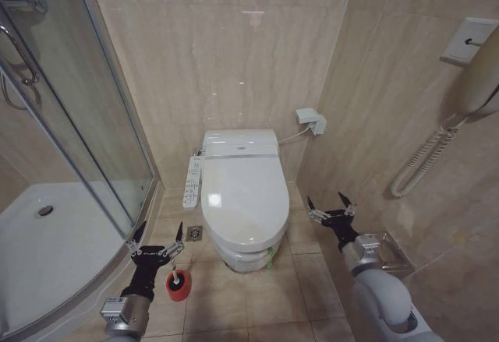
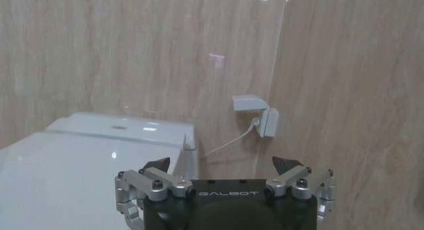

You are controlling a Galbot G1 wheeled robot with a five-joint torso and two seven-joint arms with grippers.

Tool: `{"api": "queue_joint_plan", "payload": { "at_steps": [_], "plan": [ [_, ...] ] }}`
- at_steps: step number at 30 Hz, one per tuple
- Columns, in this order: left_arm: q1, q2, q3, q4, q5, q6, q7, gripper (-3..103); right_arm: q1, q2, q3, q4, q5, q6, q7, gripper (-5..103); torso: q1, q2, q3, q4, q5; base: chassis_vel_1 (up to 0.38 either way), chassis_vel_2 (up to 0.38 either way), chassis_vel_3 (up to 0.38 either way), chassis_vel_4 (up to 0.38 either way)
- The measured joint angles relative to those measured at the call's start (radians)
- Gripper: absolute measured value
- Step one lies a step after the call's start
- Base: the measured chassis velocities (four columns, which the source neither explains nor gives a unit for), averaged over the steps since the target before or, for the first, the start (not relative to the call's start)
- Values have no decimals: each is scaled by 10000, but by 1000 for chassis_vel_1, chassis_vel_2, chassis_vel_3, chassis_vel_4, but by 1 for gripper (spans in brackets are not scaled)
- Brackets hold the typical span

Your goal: Open the toilet lid, clean the toilet bowl with a toilet brush, close the toilet lid, and flush.

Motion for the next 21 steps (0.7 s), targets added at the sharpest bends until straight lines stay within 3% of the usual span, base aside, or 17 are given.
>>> {"api": "queue_joint_plan", "payload": {
  "at_steps": [12, 21],
  "plan": [
    [0, 0, 0, 0, 0, 0, 0, 100, -1040, 422, -38, 1188, -365, -182, 324, 100, 0, 0, 0, -1, 0, 0, 0, 0, 0],
    [0, 0, 0, 0, 0, 0, 0, 100, -1383, 474, 12, 1262, -712, 83, 701, 100, 0, 0, 0, 0, 0, 0, 0, 0, 0]
  ]
}}
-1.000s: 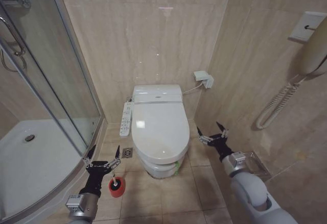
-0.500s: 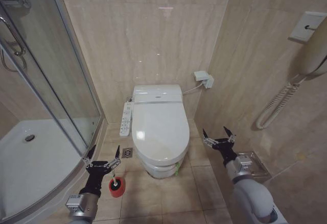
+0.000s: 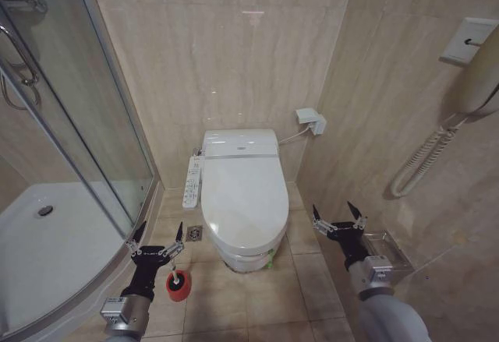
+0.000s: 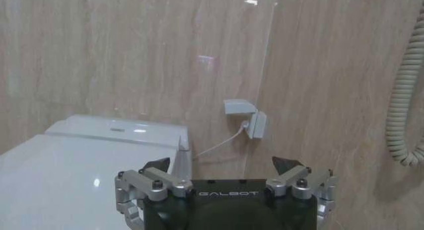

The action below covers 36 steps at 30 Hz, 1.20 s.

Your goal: Open the toilet lid, clean the toilet bowl with a toilet brush, close the toilet lid, and flush.

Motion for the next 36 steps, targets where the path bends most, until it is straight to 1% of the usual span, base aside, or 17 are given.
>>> {"api": "queue_joint_plan", "payload": {
  "at_steps": [9, 18, 25, 36],
  "plan": [
    [0, 0, 0, 0, 0, 0, 0, 100, 11, 69, -127, -71, -28, 186, 164, 100, 0, 0, 0, 0, 0, 0, 0, 0, 0],
    [0, 0, 0, 0, 0, 0, 0, 100, 52, 92, -70, -41, 128, 182, 179, 100, 0, 0, 1, 0, 0, 0, 0, 0, 0],
    [-1, 0, 0, 0, 0, 0, 0, 100, 0, 226, -302, 201, 115, 103, 183, 100, 0, 0, 1, 1, 1, 0, 0, 0, 0],
    [0, 0, 0, 0, 0, 0, 0, 100, -513, 660, -644, 890, -404, 103, 184, 100, 0, 0, 0, -1, 0, 0, 0, 0, 0]
  ]
}}
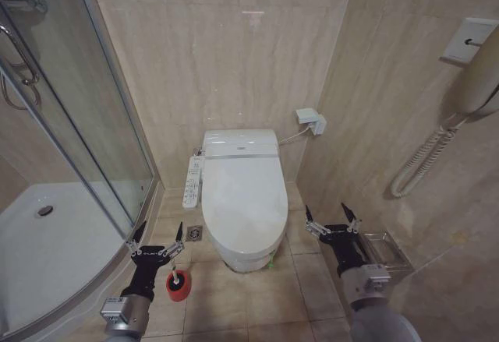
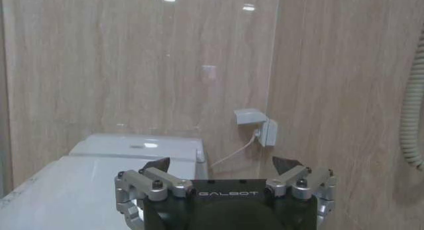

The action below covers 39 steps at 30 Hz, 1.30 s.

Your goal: Open the toilet lid, clean the toilet bowl with a toilet brush, close the toilet lid, and flush.

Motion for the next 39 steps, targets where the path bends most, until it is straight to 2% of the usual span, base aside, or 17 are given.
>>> {"api": "queue_joint_plan", "payload": {
  "at_steps": [12, 39],
  "plan": [
    [0, 0, 0, 0, 0, 0, 0, 100, -194, 132, 28, -16, -392, 51, -24, 100, 0, 0, 0, 1, 0, 0, 0, 0, 0],
    [0, 0, 0, 0, 0, 0, 0, 100, -188, 128, 36, -23, -394, 24, -55, 100, 0, 0, 0, 1, 1, 0, 0, 0, 0]
  ]
}}
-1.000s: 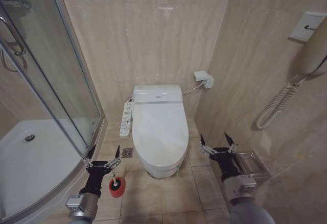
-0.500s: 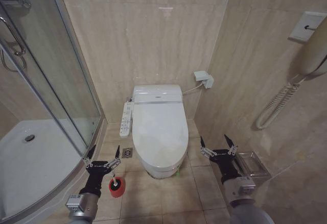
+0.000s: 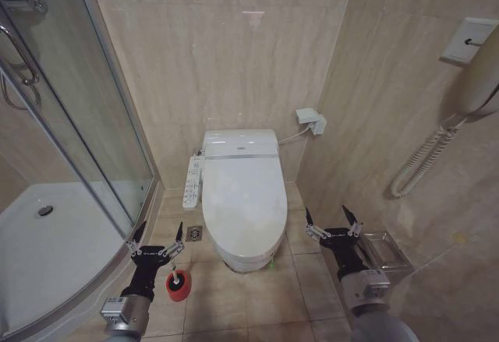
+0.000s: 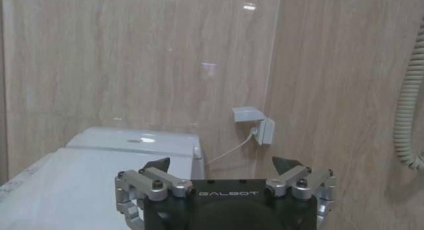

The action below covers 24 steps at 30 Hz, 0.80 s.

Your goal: Open the toilet lid, clean the toilet bowl with a toilet brush, close the toilet lid, and flush.

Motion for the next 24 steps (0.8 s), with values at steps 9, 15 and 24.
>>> {"api": "queue_joint_plan", "payload": {
  "at_steps": [9, 15, 24],
  "plan": [
    [0, 0, 0, 0, 0, 0, 0, 100, 1, 0, 1, -6, 6, -1, 0, 100, 0, 0, 0, 0, 0, 0, 0, 0, 0],
    [0, 0, 0, 0, 0, 0, 0, 100, 1, -1, 1, -8, 9, -1, -1, 100, 0, 0, 0, 0, 0, 0, 0, 0, 0],
    [0, 0, 0, 0, 0, 0, 0, 100, 2, -1, 1, -8, 10, 0, -1, 100, 0, 0, 0, 0, 0, 0, 0, 0, 0]
  ]
}}
